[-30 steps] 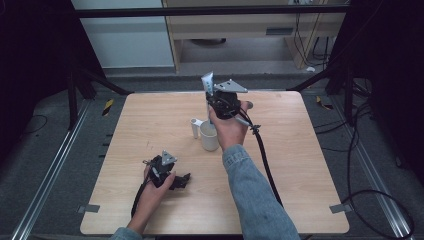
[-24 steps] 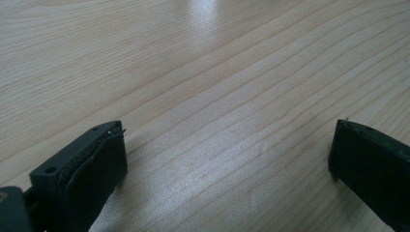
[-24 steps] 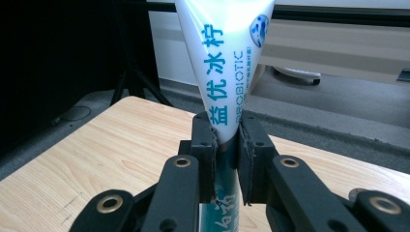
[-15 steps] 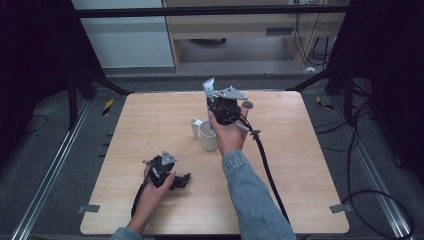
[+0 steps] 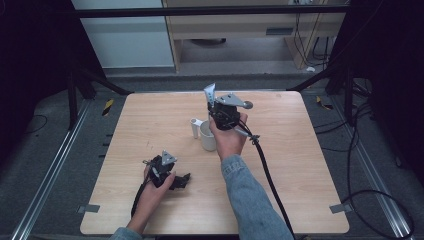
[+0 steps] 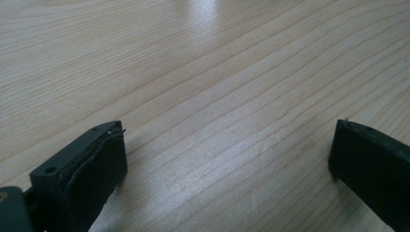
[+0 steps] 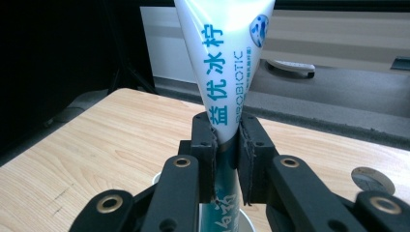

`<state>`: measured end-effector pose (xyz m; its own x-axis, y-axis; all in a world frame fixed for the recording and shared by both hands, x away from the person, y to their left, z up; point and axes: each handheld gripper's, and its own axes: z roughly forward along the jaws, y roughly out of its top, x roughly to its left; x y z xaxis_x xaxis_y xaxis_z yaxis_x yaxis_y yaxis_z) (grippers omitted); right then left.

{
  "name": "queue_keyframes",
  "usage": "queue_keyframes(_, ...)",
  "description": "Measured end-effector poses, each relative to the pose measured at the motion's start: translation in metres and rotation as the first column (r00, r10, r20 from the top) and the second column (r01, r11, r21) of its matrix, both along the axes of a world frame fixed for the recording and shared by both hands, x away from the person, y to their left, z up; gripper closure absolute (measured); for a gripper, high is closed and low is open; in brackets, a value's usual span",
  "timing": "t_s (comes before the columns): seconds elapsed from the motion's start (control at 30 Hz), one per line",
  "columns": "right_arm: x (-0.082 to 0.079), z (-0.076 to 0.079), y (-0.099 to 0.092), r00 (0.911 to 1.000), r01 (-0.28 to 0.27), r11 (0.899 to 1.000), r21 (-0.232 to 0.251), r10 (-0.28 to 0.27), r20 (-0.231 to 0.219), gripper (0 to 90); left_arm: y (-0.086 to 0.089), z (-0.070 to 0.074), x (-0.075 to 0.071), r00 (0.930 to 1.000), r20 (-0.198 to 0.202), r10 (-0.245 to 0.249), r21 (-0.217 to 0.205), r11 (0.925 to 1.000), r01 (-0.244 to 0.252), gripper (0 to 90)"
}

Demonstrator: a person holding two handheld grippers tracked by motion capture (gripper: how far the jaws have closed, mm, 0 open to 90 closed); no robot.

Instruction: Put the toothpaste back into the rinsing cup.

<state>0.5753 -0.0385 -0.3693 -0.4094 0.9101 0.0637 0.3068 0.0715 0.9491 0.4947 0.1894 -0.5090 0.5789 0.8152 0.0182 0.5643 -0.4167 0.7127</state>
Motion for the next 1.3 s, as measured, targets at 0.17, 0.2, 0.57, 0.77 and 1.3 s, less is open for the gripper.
queue_keyframes(0.17,0.001,-0.009,0.001,0.9999,-0.005,1.000,-0.002,0.005,-0.013,78.8,0.000,0.000,0.000,1.0000,0.000,0.000,0.000,1.0000,0.000,0.0)
queue_keyframes(0.2,0.001,-0.010,0.001,0.9998,-0.007,1.000,-0.005,0.007,-0.017,78.8,0.000,0.000,0.000,1.0000,0.000,-0.001,0.001,1.0000,0.001,0.0)
queue_keyframes(0.57,0.000,-0.020,0.008,0.9994,0.021,1.000,-0.019,-0.022,-0.025,78.7,0.000,0.000,0.000,1.0000,0.000,-0.001,0.000,1.0000,0.001,0.0)
queue_keyframes(0.77,0.000,-0.023,0.012,0.9995,0.025,0.999,-0.020,-0.025,-0.020,78.7,0.000,0.000,0.000,1.0000,0.000,-0.003,0.001,1.0000,0.003,0.0)
queue_keyframes(1.3,0.001,-0.031,0.012,0.9986,0.033,0.999,-0.012,-0.034,-0.041,78.6,0.000,0.000,0.000,1.0000,-0.001,-0.005,0.002,1.0000,0.005,0.0)
